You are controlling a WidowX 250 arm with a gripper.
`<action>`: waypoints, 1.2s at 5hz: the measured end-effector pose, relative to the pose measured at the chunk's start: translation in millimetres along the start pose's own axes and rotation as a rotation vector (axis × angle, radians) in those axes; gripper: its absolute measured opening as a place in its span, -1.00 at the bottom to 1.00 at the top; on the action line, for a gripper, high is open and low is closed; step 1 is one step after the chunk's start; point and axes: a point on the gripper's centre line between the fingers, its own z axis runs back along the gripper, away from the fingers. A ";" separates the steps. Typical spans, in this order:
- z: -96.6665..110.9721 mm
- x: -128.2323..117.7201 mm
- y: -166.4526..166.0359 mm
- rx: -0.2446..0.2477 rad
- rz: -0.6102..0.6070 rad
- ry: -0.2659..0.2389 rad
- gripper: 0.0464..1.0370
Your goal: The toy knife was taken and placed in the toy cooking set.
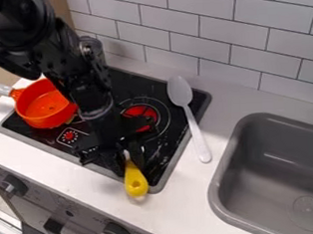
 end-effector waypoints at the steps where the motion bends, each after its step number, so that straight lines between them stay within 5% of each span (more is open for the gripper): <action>1: 18.1 -2.4 -1.4 0.009 -0.057 0.004 -0.49; 2: 42.2 9.9 5.5 0.016 -0.045 -0.018 -0.49; 5: 103.8 93.4 76.0 -0.062 0.124 -0.280 -0.49; 6: 106.4 124.5 91.4 -0.039 0.227 -0.274 -0.49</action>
